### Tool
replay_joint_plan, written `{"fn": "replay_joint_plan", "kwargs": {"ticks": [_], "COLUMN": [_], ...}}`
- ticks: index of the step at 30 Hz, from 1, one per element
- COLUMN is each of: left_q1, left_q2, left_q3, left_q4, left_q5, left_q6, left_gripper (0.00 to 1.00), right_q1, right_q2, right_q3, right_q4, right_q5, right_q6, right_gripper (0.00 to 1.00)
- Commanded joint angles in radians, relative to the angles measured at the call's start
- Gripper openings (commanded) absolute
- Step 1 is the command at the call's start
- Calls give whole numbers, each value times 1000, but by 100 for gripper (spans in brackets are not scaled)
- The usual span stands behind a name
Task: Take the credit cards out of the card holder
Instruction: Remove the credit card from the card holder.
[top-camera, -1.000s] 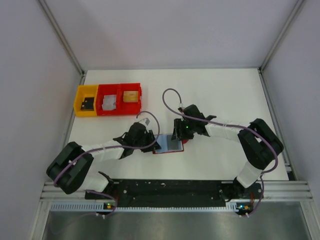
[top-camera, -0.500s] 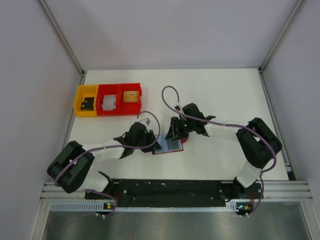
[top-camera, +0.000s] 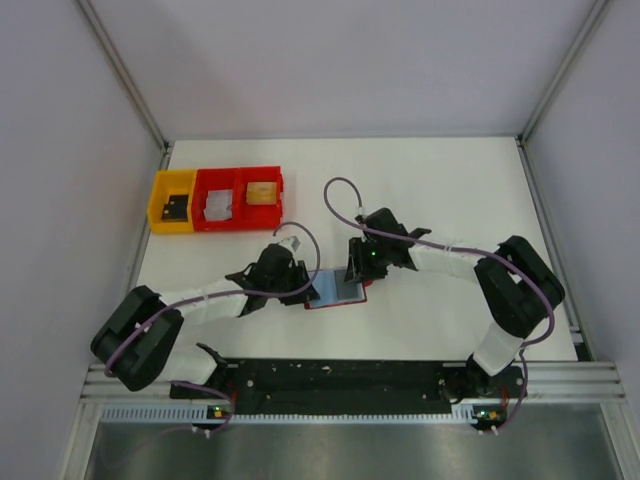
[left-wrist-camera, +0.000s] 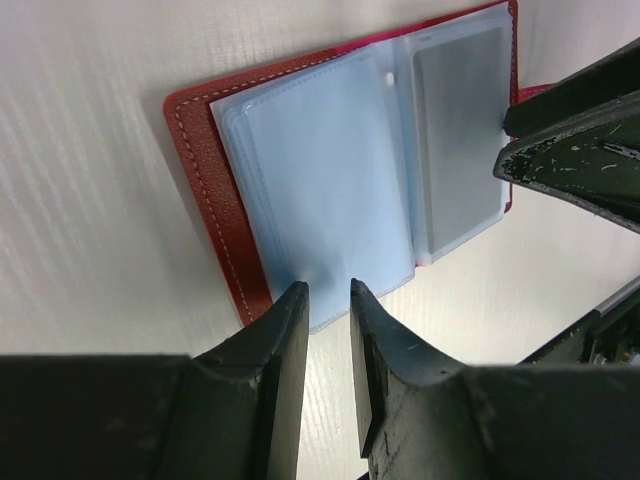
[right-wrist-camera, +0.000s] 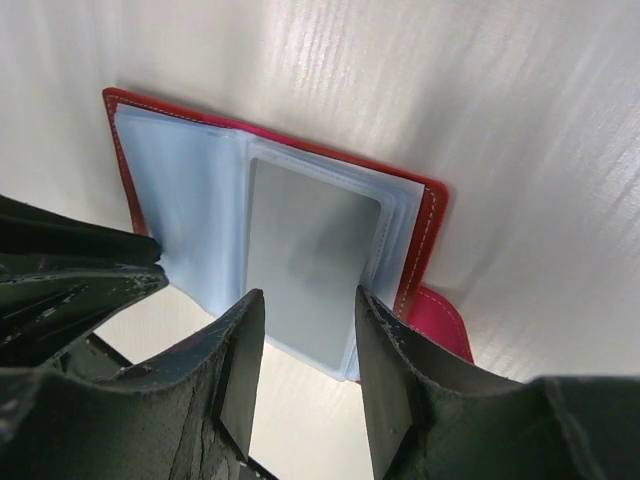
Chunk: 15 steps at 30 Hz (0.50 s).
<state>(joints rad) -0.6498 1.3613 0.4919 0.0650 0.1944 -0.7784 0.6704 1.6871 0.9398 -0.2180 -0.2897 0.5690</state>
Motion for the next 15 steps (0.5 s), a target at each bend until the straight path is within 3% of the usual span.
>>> {"fn": "replay_joint_plan", "kwargs": {"ticks": [1,15], "left_q1": [-4,-11], "left_q2": [-28,33], "left_q3": [34,73], "left_q4": [-132,-185], "left_q5": [-58,-52], "left_q6": [60,94], "left_gripper": [29,29], "right_q1": [11,21], "right_q2": [-43,-15], "right_q3": [50,73], "right_q4": [-69,-72], "right_q5": [78,49], "right_q6": [-35,-41], "right_gripper": [41,41]}}
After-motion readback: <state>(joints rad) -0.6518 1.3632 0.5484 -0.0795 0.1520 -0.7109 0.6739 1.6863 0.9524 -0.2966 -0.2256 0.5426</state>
